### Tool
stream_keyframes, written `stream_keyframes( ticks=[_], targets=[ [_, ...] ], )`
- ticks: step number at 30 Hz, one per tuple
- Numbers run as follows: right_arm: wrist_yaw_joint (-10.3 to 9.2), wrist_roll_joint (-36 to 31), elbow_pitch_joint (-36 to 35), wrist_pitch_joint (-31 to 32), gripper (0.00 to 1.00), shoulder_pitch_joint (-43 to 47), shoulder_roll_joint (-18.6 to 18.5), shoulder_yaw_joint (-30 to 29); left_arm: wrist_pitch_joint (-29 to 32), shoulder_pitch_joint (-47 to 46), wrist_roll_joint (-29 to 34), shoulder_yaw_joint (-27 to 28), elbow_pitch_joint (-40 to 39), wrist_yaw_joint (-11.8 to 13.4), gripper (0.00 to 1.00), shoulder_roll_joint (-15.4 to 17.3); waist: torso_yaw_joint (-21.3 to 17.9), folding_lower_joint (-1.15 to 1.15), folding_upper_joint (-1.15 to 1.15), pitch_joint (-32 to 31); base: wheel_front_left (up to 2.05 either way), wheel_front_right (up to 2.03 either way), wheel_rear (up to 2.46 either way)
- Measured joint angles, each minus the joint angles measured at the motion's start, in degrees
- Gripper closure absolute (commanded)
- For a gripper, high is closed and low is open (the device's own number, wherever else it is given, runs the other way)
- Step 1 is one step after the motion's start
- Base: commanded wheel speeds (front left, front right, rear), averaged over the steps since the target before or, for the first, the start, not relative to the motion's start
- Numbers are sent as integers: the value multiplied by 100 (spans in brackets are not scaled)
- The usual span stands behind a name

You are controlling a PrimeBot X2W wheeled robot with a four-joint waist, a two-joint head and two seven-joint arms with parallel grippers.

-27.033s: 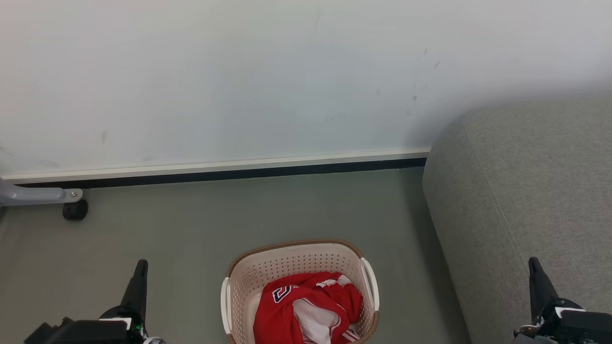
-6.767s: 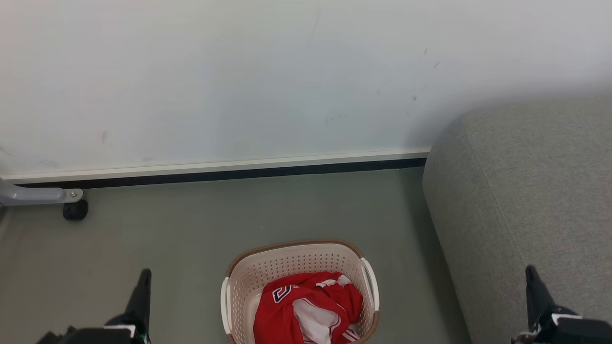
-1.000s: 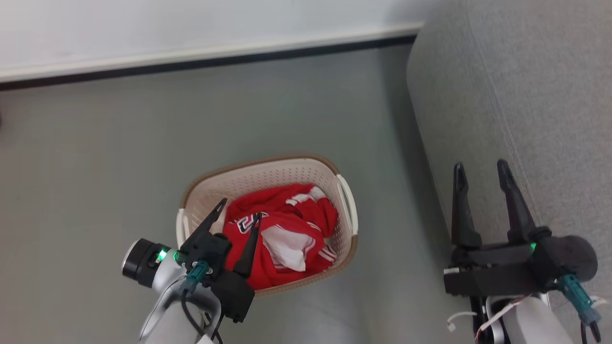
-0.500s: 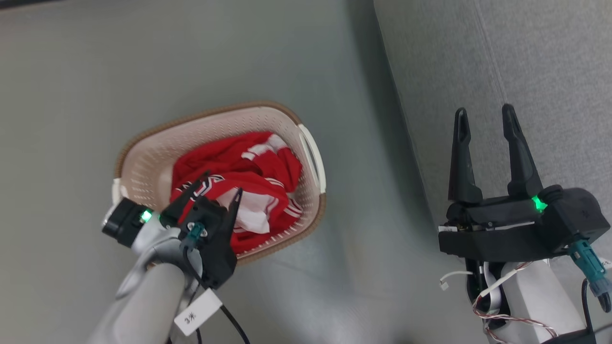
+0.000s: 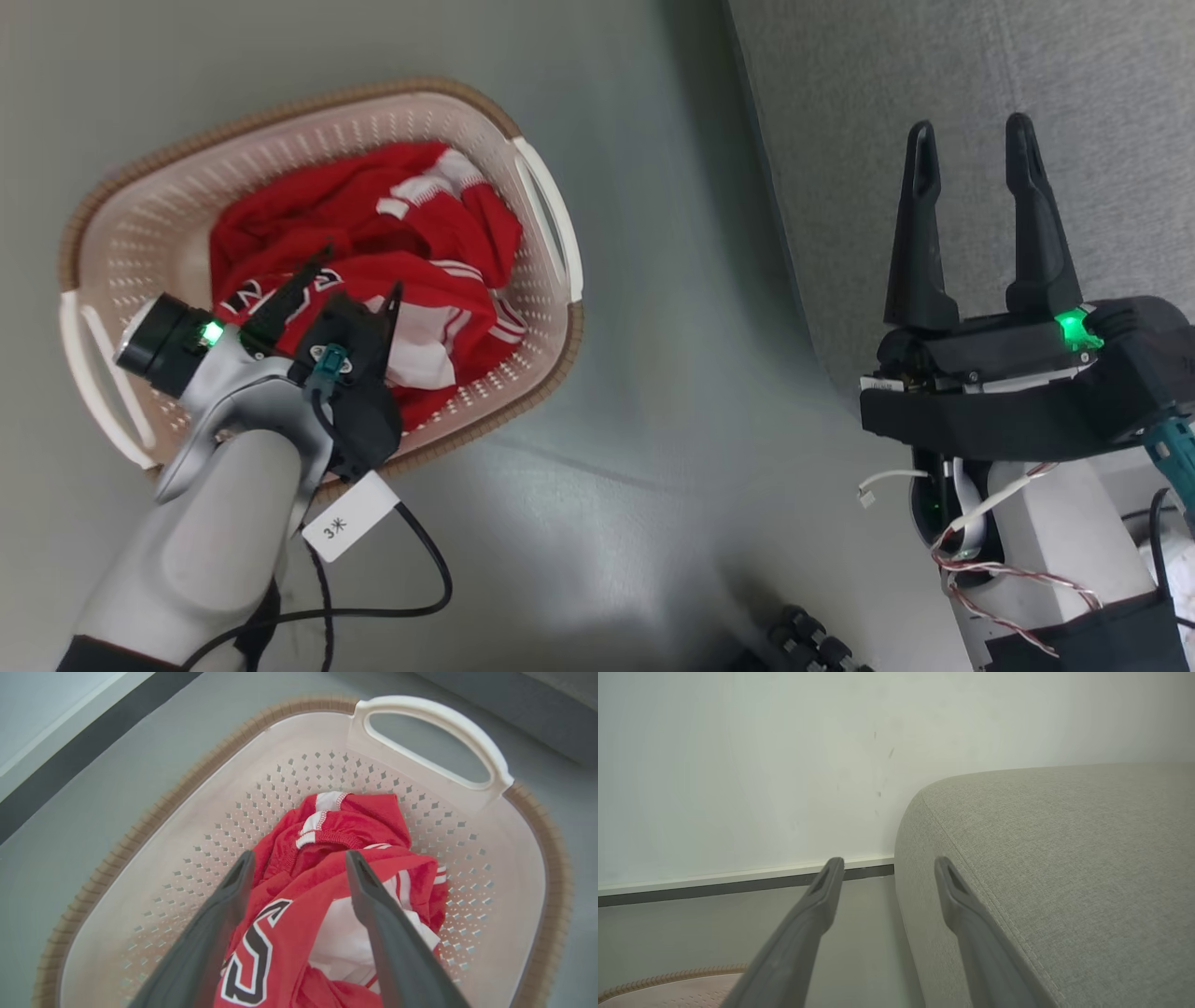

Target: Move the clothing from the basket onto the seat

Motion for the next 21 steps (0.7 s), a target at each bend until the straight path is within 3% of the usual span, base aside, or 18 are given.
stream_keyframes(
  ticks=[7,16,17,18,19,20,21],
  targets=[
    [0,121,185,0,0,-146,14,14,-100,-133,118,-67,205,32,0,147,-130,-1,0,427,0,0,0],
    [0,225,261,0,0,-302,20,165,-90,-393,488,-196,466,94,0,495,-179,-1,-1,543,0,0,0],
    [0,258,278,0,0,-311,20,176,-85,-409,505,-220,493,94,10,491,-181,-2,-1,544,0,0,0],
    [0,267,316,0,0,-323,20,192,-85,-428,505,-245,537,97,52,479,-183,-1,-1,539,0,0,0],
    [-1,280,359,0,0,-328,20,208,-85,-437,505,-267,578,99,87,467,-186,-1,-1,527,0,0,0],
    [-1,308,389,0,0,-328,20,222,-83,-437,508,-289,613,98,100,458,-189,-1,-1,511,0,0,0],
    [-1,309,405,0,0,-330,20,232,-83,-437,520,-309,644,98,100,445,-192,-1,-1,492,0,0,0]
  ],
)
